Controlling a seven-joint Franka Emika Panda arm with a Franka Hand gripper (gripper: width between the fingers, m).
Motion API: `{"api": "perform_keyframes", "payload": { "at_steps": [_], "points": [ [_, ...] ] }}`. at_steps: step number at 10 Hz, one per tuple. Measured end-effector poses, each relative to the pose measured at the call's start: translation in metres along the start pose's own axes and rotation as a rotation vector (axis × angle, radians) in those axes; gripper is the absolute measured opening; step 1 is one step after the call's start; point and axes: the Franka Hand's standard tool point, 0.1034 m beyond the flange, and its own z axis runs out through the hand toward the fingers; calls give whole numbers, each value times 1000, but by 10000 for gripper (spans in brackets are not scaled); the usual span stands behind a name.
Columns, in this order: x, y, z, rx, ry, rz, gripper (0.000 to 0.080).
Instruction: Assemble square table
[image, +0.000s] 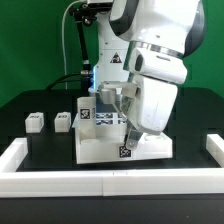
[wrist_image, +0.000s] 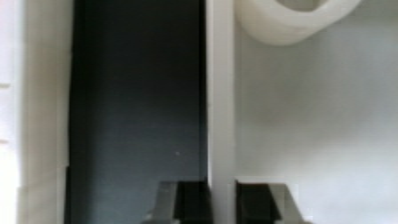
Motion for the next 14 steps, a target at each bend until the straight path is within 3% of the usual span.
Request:
{"api": "perform_keyframes", "payload": {
  "at_steps": [2,3,6,9,14],
  "points": [
    [-5,-2,2,1,-20,-166,60],
    [-4,-2,2,2,-20,-121,60],
    [25,7,3,13,-11,24,60],
    [40,25,4,31,-26,73,60],
    [41,26,4,31,-24,86,60]
  ]
}}
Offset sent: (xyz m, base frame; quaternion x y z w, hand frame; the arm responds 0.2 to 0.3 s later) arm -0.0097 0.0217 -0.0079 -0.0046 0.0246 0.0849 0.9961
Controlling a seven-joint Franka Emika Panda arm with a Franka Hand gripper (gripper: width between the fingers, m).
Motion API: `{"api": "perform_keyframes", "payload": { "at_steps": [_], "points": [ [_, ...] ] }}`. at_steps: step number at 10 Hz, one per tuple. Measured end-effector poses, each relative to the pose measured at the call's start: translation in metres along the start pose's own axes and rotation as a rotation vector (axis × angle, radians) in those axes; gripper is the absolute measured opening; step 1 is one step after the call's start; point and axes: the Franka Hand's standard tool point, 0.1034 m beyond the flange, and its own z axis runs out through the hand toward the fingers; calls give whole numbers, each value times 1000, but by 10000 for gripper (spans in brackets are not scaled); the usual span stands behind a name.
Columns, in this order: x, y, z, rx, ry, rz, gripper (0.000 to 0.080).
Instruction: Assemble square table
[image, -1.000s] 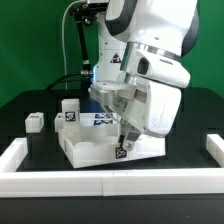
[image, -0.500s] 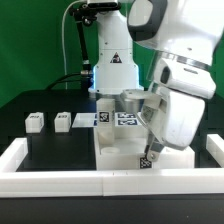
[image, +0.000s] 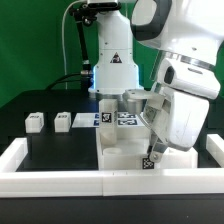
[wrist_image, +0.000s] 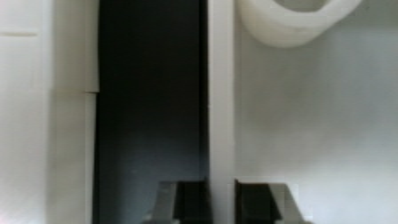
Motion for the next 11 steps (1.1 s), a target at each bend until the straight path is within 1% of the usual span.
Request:
{"api": "perform_keyframes", "payload": {
  "at_steps": [1,2,4,6,7,9,11],
  "points": [
    [7,-1,-1,5,1,40,60],
    [15,4,-3,18,-4,45,60],
    [28,21,-5,9,-5,37,61],
    [37,31,-11,-3,2,31,61],
    [40,32,-14,-1,1,31,61],
    [39,33,-16,23,-16,50,61],
    [38,33,-16,24,-16,56,61]
  ]
}}
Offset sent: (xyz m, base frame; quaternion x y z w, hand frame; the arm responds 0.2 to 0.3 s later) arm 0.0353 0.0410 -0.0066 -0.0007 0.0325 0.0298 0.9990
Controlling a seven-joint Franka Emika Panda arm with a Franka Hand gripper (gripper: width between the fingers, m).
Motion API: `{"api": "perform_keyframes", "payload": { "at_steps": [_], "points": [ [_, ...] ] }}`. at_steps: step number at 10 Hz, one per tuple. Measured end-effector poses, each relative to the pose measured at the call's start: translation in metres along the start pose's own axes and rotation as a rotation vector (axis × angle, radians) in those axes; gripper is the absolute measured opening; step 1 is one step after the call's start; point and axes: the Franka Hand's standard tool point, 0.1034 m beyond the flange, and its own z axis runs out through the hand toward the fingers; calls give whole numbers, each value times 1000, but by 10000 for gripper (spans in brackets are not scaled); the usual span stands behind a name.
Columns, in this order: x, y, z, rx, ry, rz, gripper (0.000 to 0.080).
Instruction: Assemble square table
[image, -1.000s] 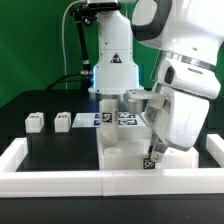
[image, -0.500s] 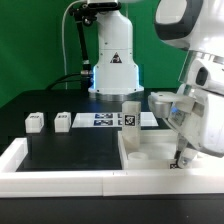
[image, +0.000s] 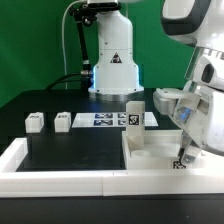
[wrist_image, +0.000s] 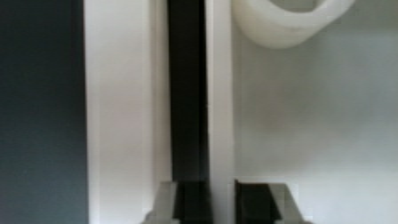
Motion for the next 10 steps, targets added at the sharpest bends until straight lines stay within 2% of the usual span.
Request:
{"api": "perform_keyframes", "payload": {
  "at_steps": [1,2,3,4,5,6,9,10],
  "points": [
    [-1,0,0,1,0,1,61],
    [-1,0,0,1,0,2,250],
    [-2,0,1,1,0,3,250],
    [-2,0,1,2,0,3,446],
    [-2,0,1,2,-1,4,574],
    [-3,0,1,2,-1,4,626],
    [-4,0,2,3,-1,7,645],
    [-6,1,-1,-16,11,32,648]
  ]
}}
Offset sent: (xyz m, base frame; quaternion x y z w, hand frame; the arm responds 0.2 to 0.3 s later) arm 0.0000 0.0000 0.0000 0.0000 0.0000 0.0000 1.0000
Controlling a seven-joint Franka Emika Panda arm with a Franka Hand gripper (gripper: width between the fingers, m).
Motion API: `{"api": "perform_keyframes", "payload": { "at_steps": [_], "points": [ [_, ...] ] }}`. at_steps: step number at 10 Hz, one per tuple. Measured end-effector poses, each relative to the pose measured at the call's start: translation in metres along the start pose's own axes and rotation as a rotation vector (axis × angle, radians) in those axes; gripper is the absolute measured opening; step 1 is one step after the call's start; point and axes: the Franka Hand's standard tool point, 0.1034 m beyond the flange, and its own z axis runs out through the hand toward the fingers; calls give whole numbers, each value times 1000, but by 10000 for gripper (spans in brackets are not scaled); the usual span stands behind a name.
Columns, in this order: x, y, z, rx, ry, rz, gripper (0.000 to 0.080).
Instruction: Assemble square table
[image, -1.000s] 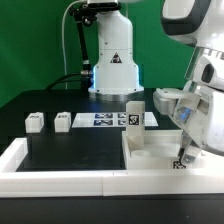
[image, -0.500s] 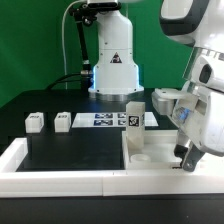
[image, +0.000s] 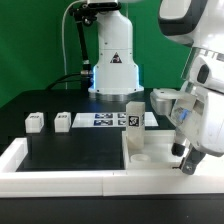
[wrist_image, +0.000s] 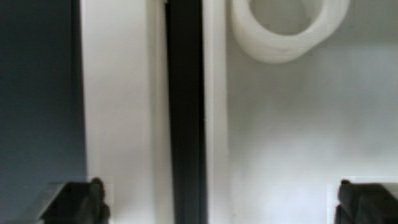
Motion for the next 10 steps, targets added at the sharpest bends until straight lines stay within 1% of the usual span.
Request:
{"api": "perform_keyframes", "payload": {
  "at_steps": [1,2,3,4,5,7,8,9,10],
  "points": [
    [-8,-6,-13,-34,33,57,649],
    [-17,-15,-25,-43,54,135,649],
    [-25,-22,-36,-37,63,257,649],
    [-32,-25,-47,-33,69,362,649],
    [-39,-30,-57,-6,54,438,649],
    [-58,-37,-71,85,19,560,649],
    [-71,-38,-74,108,20,606,649],
    [-70,-37,-72,99,20,597,649],
    [-68,-38,-71,101,18,593,649]
  ]
}}
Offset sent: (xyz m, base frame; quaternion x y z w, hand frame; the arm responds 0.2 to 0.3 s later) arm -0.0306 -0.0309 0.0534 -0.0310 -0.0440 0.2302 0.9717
